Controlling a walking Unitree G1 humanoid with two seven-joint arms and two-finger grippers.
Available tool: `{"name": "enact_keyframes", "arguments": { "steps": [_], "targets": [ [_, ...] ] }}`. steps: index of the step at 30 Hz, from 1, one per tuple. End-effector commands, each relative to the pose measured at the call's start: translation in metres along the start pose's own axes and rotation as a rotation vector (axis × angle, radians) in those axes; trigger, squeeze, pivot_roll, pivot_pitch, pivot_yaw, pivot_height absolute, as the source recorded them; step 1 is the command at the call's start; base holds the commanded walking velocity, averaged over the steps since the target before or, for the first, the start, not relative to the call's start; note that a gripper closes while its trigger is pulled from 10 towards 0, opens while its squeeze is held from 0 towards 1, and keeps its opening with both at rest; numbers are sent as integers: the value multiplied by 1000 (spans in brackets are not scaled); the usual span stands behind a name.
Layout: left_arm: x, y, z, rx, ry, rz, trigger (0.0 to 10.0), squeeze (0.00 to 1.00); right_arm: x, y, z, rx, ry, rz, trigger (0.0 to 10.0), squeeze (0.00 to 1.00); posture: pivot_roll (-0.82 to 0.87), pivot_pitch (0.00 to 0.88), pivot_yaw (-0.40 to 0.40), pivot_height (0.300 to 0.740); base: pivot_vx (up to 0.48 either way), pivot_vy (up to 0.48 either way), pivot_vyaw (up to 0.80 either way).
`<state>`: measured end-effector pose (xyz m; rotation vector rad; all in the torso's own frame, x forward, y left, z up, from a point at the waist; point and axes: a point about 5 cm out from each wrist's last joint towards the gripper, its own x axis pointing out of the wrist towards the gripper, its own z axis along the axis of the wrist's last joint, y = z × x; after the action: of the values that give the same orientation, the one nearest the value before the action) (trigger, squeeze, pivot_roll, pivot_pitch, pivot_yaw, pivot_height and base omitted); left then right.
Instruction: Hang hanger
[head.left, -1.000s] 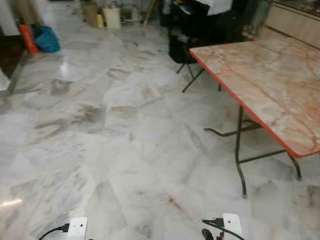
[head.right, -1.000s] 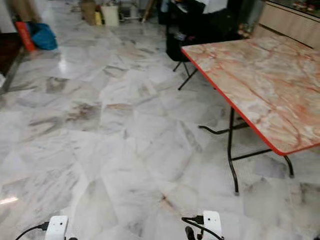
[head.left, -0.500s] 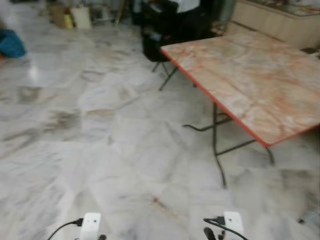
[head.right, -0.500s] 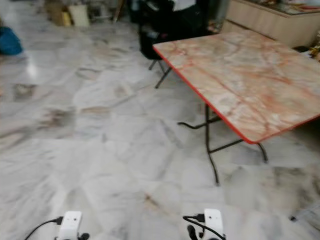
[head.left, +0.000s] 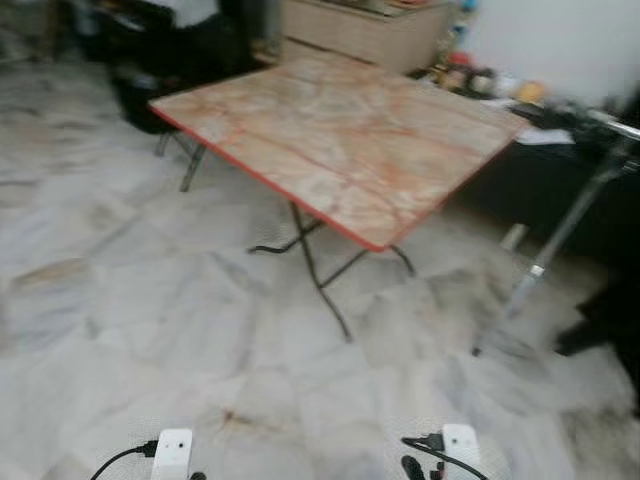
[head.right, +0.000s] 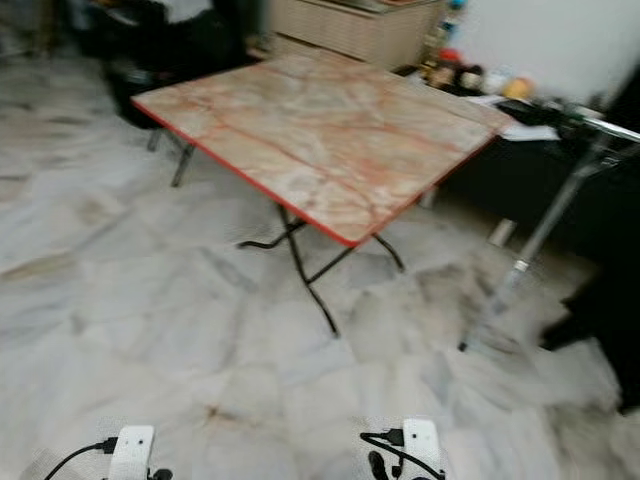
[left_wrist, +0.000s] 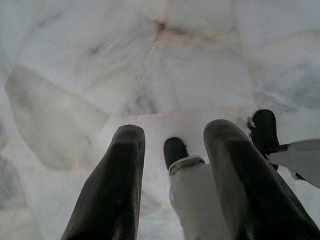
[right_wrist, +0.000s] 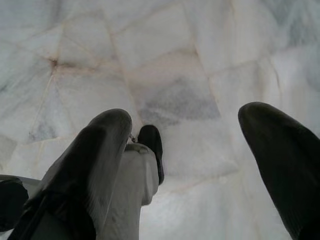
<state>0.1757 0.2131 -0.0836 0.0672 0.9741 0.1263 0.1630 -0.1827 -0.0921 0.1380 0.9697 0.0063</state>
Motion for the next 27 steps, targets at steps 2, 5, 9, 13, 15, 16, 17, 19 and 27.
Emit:
{"name": "enact_keyframes", "arguments": {
  "steps": [2, 5, 9, 13, 15, 16, 17, 19, 27],
  "targets": [
    [0, 0, -1, 20, 2, -9, 10000, 0, 0, -3, 2, -2, -2, -8, 10000, 0, -59, 0, -54, 740, 0, 0, -725],
    [0, -2, -1, 25, -1, -14, 10000, 0, 0, -3, 2, -2, -2, -8, 10000, 0, -62, 0, -53, 740, 0, -279, -727],
    [0, -6, 0, 7, -2, -15, 10000, 0, 0, -3, 2, -2, -2, -9, 10000, 0, -62, 0, -54, 740, 0, -257, -730],
    [0, -8, 0, 27, -3, -26, 10000, 0, 0, -4, 2, -4, -2, -9, 10000, 0, -62, 0, -55, 740, 0, 0, -727],
    [0, -8, 0, 24, -7, -30, 10000, 0, 0, -4, 2, -4, -2, -9, 10000, 0, -62, 0, -55, 740, 0, 0, -731],
    [0, -9, 0, 15, -11, -33, 10000, 0, 0, -4, 2, -5, -2, -9, 10000, 0, -62, 0, -55, 740, 0, 0, -725],
    [0, -9, 0, 4, -17, -35, 10000, 0, 0, -4, 2, -5, -2, -8, 10000, 0, -63, 0, -55, 740, 0, 0, -725],
    [0, -9, 1, -4, -20, -34, 10000, 0, 0, -4, 2, -6, -2, -7, 10000, 0, -63, 0, -55, 740, 0, 0, -725],
    [0, -9, 4, 11, -33, -40, 10000, 0, 0, -3, 2, -7, -1, -6, 10000, 0, -62, 0, -56, 740, 0, 0, -729]
  ]
}}
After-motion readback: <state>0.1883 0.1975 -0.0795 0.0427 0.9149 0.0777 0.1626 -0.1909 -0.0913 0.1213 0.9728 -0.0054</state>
